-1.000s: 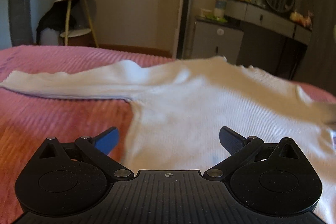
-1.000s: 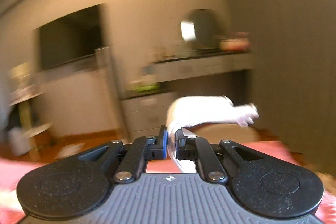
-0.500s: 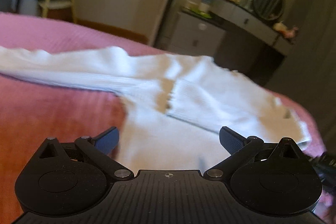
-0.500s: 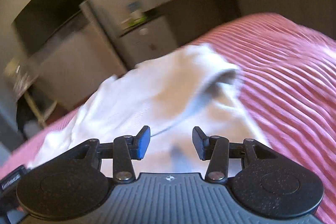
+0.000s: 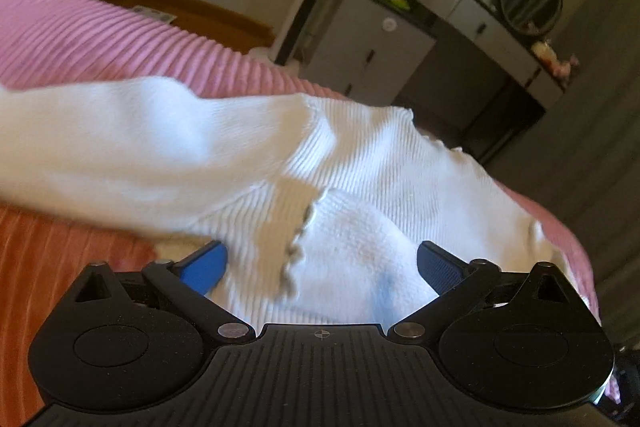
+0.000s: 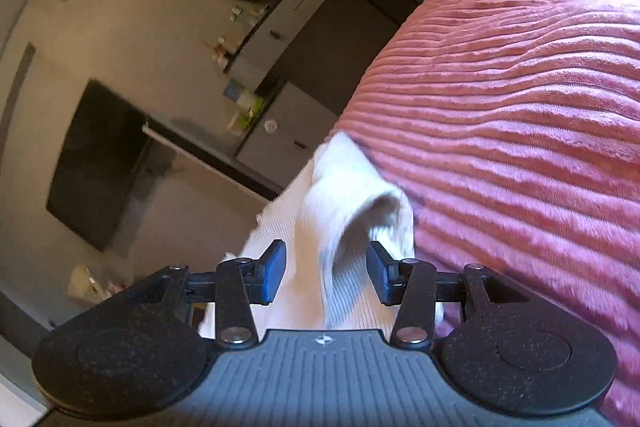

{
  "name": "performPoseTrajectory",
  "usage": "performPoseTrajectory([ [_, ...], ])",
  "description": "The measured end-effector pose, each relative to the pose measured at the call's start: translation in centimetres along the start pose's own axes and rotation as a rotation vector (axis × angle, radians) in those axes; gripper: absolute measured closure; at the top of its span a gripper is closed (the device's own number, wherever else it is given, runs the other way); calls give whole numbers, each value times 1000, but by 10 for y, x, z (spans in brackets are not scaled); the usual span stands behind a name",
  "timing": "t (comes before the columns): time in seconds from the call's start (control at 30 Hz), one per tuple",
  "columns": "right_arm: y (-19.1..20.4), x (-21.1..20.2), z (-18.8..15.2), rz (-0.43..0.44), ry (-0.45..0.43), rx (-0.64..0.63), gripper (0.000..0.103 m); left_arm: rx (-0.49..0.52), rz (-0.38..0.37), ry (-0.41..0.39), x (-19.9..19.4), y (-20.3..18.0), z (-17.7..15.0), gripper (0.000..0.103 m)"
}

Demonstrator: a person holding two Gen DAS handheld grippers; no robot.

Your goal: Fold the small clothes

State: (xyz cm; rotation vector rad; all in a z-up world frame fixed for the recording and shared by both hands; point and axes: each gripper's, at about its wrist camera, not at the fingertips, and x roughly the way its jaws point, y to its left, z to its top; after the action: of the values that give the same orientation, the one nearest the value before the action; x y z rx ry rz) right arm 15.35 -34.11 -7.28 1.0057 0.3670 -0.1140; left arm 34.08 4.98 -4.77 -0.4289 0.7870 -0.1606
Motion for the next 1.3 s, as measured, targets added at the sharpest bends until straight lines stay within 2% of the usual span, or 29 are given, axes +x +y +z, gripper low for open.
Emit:
performPoseTrajectory([
  [0.03, -4, 3, 2, 5, -3, 13, 58, 5, -3, 25, 3, -1, 3, 31],
  [0.17, -12, 9, 4, 17, -7, 61, 59, 22, -35, 63, 6, -2, 6, 43],
  [0.3, -15, 19, 7, 44, 3, 131, 61, 50, -28, 95, 12, -2, 4, 39],
  [0.37, -15, 26, 9, 44, 7, 166, 72, 86, -18, 94, 13, -6, 2, 40],
  [0.4, -14, 30, 11, 31, 12, 166, 78, 108, -13, 93, 12, -9, 2, 45],
  [0.43, -13, 34, 12, 10, 18, 160, 93, 128, -7, 91, 11, -11, 1, 60],
  [0.47, -11, 35, 13, -7, 20, 152, 95, 139, 3, 92, 10, -13, 2, 70],
  [0.5, -7, 35, 14, -16, 15, 136, 96, 142, 20, 93, 9, -13, 3, 88],
  [0.53, 0, 31, 14, -12, 2, 97, 96, 132, 27, 87, 6, -10, 5, 94],
  [0.63, 24, 17, 10, 22, -43, -66, 96, 55, -55, 45, -11, 1, 15, 95],
  [0.73, 23, 15, -2, 89, -4, -66, 96, 67, -91, -24, -31, -2, 21, 95],
  [0.77, 20, 18, -8, 60, 13, -66, 96, 73, -96, -30, -35, -3, 22, 95],
  [0.8, 16, 22, -13, -5, 28, -84, 96, 80, -94, -31, -37, -3, 22, 95],
  [0.9, 1, 30, -22, -143, 55, -117, 96, 119, -55, -23, -35, -1, 21, 95],
  [1.0, -7, 27, -18, -99, 69, -77, 94, 137, -9, -3, -30, 4, 16, 95],
  [1.07, -8, 23, -13, -75, 74, -64, 87, 154, 34, -14, -30, 6, 14, 95],
  [1.23, -12, 13, 4, -91, 47, -47, 86, 154, 71, -29, -28, 10, 9, 95],
  [1.3, -3, 8, 11, -140, 28, -100, 84, 171, 87, -43, -28, 7, 3, 95],
])
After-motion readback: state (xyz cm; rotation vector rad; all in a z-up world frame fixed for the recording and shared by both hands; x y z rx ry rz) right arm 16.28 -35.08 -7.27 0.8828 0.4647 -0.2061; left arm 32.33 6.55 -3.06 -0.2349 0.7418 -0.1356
